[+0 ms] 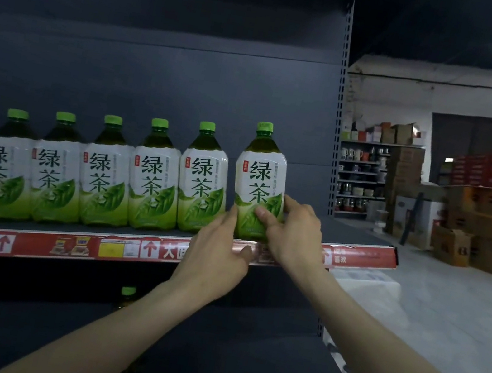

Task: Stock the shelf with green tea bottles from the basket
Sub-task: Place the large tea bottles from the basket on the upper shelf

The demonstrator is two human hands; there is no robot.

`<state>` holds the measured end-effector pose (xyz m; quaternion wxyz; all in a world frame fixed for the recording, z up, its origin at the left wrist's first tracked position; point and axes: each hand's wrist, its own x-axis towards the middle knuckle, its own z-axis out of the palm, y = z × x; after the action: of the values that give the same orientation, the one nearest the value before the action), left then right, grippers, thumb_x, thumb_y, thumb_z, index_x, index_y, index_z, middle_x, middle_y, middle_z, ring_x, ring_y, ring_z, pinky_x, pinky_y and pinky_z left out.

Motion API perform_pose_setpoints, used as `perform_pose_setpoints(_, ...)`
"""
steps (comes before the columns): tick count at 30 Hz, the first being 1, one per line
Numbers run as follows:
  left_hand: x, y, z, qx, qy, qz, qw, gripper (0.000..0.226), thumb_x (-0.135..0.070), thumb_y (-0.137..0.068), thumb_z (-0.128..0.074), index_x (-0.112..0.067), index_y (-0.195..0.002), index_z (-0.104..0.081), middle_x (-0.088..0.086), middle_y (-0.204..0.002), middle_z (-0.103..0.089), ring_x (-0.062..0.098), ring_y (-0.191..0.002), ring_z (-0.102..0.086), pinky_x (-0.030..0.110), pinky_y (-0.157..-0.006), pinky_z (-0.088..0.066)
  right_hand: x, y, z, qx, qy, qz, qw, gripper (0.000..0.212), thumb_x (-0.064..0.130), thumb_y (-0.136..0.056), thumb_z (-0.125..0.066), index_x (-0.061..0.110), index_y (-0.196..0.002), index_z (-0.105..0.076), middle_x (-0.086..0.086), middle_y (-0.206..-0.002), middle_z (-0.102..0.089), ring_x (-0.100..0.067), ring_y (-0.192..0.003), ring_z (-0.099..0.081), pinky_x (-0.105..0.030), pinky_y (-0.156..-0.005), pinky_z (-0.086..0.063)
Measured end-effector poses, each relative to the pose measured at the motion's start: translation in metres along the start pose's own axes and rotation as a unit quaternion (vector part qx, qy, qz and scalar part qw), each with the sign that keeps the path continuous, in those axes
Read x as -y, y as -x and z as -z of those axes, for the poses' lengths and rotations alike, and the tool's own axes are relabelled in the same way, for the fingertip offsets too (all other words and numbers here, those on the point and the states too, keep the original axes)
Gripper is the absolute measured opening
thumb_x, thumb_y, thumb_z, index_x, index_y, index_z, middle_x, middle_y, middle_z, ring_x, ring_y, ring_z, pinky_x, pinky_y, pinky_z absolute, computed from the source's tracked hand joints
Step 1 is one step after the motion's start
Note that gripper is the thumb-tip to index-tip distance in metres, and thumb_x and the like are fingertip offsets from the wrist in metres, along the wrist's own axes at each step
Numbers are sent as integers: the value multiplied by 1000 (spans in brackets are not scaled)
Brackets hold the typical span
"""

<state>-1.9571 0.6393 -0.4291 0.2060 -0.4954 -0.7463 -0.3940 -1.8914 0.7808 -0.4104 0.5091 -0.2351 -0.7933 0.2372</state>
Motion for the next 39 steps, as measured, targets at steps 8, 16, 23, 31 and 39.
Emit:
perform_pose_setpoints(8,-3,2,1,35,-52,39,997,67,-34,-97,-65,-17,-155,-36,-2,-146,-32,25,-123,-55,36,-100,-50,4,-4,-6,8,53,-14,998,40,57,-96,-63,22,-113,-70,-2,-106,-72,-29,-97,-69,-38,-74,-53)
perform_pose_setpoints(16,0,1,0,35,-76,53,995,61,-32,-98,-63,-5,-150,-45,2,-157,-32,24,-132,-52,33,-105,-45,4,-5,-15,27,36,-40,998,30,47,-97,-66,25,-115,-72,-5,-104,-75,-33,-99,-69,-40,-80,-55)
perform_pose_setpoints(23,3,-1,0,31,-79,49,995,59,-31,-97,-63,-4,-147,-49,3,-157,-35,25,-135,-50,35,-109,-43,0,-6,-15,42,39,-32,998,31,46,-97,-65,23,-115,-73,-6,-105,-76,-33,-99,-69,-41,-83,-57)
perform_pose_setpoints(31,5,-2,13,32,-47,19,998,56,-24,-96,-65,-7,-148,-54,4,-149,-50,20,-131,-53,25,-108,-37,-1,8,0,52,32,-11,998,25,33,-96,-70,12,-108,-76,-4,-100,-72,-24,-96,-68,-32,-84,-53)
perform_pose_setpoints(39,11,54,26,-5,59,20,998,35,-20,-94,-68,-22,-129,-72,-5,-115,-72,3,-93,-68,25,-89,-57,-1,107,7,-4,-162,38,986,13,13,-95,-70,24,-101,-74,13,-96,-72,2,-92,-65,-4,-79,-44)
